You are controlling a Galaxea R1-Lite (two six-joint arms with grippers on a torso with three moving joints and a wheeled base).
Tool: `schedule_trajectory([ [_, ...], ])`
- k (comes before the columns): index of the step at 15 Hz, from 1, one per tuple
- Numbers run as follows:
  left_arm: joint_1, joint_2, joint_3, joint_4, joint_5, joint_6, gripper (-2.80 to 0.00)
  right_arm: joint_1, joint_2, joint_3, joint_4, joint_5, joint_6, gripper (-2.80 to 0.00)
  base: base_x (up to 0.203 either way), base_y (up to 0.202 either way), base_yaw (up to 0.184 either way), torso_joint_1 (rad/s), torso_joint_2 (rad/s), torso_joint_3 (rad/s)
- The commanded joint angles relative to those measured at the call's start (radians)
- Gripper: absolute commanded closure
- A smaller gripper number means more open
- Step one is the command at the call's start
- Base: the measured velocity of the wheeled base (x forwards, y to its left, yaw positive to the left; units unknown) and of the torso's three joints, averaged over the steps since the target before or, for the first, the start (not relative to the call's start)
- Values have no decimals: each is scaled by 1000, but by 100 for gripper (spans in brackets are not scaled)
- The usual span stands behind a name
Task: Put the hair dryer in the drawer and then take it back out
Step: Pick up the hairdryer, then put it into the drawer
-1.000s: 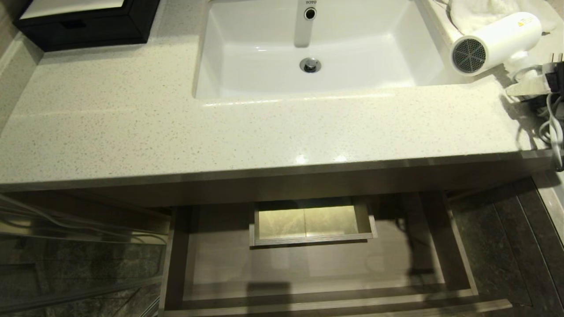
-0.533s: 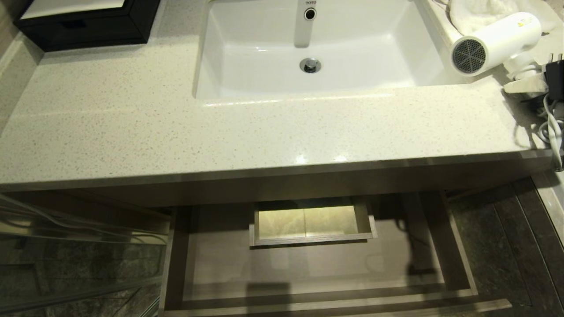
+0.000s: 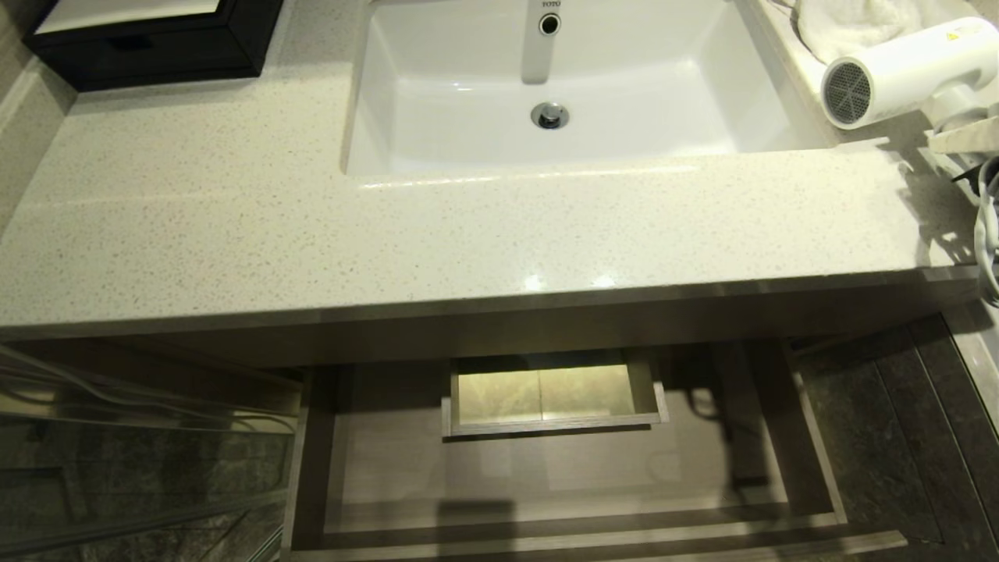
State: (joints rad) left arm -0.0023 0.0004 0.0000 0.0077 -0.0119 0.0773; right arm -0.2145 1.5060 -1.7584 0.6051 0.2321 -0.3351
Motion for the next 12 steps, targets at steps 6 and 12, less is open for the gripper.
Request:
schedule_trajectory([
  [6,0,0,2,0,0,1,0,0,-231,116,19,2,-1,0,0,0,0,0,0,0],
  [12,-1,0,0,0,0,1,0,0,-325,178,15,1,-1,0,0,0,0,0,0,0],
])
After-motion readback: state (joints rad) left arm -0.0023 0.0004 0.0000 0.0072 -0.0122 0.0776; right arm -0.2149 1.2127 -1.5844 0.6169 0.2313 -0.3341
